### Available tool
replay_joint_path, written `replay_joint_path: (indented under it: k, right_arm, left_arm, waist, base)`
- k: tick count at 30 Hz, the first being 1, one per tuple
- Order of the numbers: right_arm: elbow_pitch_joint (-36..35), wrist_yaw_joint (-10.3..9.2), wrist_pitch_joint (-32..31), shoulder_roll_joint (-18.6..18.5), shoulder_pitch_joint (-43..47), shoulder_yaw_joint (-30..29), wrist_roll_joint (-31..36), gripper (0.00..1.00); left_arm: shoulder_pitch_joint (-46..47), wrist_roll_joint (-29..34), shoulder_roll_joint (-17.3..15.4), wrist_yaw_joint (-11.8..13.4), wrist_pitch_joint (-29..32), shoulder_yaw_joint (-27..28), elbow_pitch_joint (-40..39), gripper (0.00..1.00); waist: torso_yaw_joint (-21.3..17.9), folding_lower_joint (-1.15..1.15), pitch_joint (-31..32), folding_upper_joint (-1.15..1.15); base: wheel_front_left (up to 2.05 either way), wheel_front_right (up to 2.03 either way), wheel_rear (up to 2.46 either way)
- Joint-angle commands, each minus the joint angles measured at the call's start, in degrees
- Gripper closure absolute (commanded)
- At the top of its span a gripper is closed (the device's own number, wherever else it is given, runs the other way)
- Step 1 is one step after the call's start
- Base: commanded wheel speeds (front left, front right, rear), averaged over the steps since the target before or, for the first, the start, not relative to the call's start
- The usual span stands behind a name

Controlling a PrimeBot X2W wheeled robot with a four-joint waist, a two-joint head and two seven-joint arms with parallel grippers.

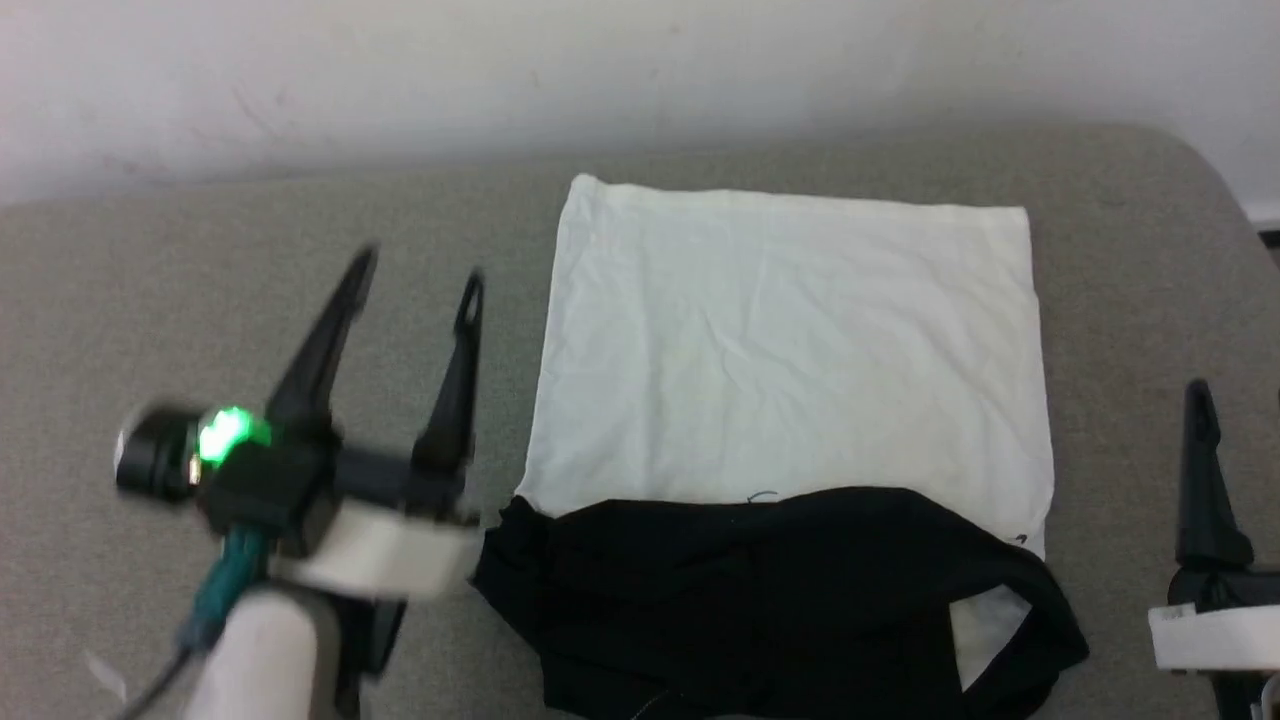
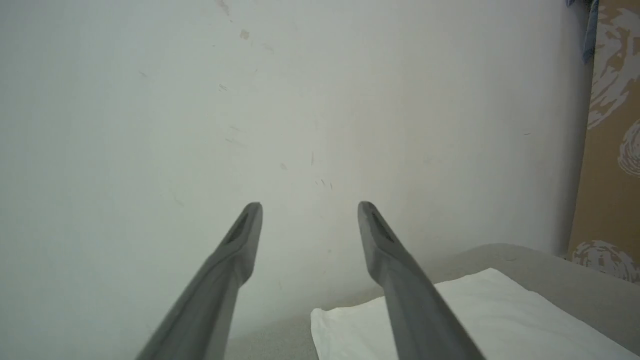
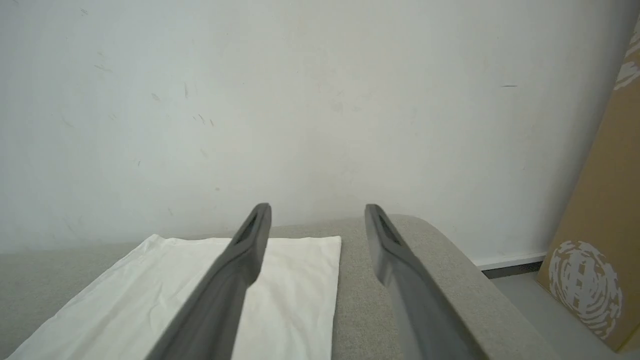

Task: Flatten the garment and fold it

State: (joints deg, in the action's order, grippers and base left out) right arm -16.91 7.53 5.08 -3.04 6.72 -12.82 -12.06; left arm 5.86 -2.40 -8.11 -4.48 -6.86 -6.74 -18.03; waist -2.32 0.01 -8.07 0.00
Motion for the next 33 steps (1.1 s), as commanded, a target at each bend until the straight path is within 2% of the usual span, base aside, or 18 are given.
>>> replay_joint_path:
  k: [1,5,8,12,13,17,22,29,33]
  right_arm:
    - [-0.85,-0.04,0.19,0.16,-1.63,0.20,0.34,0.00]
    - [-2.51,-0.04,0.68,0.16,-4.27,0.77,0.47,0.00]
    - [-3.55,-0.04,1.13,0.16,-6.04,1.43,0.50,0.00]
    - [-4.02,-0.04,1.76,0.16,-7.90,3.04,0.44,0.00]
    - [-4.02,-0.04,1.76,0.16,-7.90,3.04,0.44,0.00]
    - [-3.82,-0.04,2.15,0.16,-9.18,4.26,0.23,0.00]
    - [-4.16,-0.04,2.70,0.16,-10.39,5.07,0.14,0.00]
    - [-5.02,-0.04,3.12,0.16,-11.89,5.97,0.24,0.00]
    - [-4.90,-0.04,3.27,0.16,-12.60,6.28,0.31,0.00]
  left_arm:
    - [6.64,0.05,-1.26,-1.15,2.25,-1.14,0.78,0.00]
    - [24.61,-1.86,-4.14,-2.67,8.77,-5.67,5.69,0.00]
    - [37.13,-5.54,-4.63,-2.93,12.79,-9.25,11.84,0.00]
    - [50.29,-9.44,-7.03,-2.98,17.18,-15.89,21.16,0.00]
    - [50.29,-9.44,-7.03,-2.98,17.18,-15.89,21.16,0.00]
    - [59.22,-13.32,-8.70,-2.99,20.85,-21.98,29.25,0.00]
    - [66.21,-18.53,-10.64,-3.00,25.63,-26.69,37.09,0.00]
    - [69.37,-23.04,-12.49,-3.00,33.52,-29.65,44.76,0.00]
    - [69.35,-22.30,-13.72,-2.79,37.58,-31.32,47.26,0.00]
  waist:
    - [0.41,-0.01,-5.60,0.00]
    - [-0.01,-0.01,-10.55,0.00]
    - [-0.81,-0.01,-13.72,0.00]
    - [-2.40,-0.01,-17.10,0.00]
    - [-2.40,-0.01,-17.10,0.00]
    - [-4.06,-0.01,-20.16,0.00]
    - [-6.01,-0.01,-23.96,0.00]
    - [-7.40,-0.01,-28.52,0.00]
    - [-7.77,-0.01,-29.89,0.00]
  base:
    - [0.00,0.00,0.00]
    - [0.00,0.00,0.00]
    - [0.00,0.00,0.00]
    - [0.00,0.00,0.00]
    - [0.00,0.00,0.00]
    - [0.00,0.00,0.00]
    - [0.00,0.00,0.00]
    - [0.00,0.00,0.00]
    - [0.00,0.00,0.00]
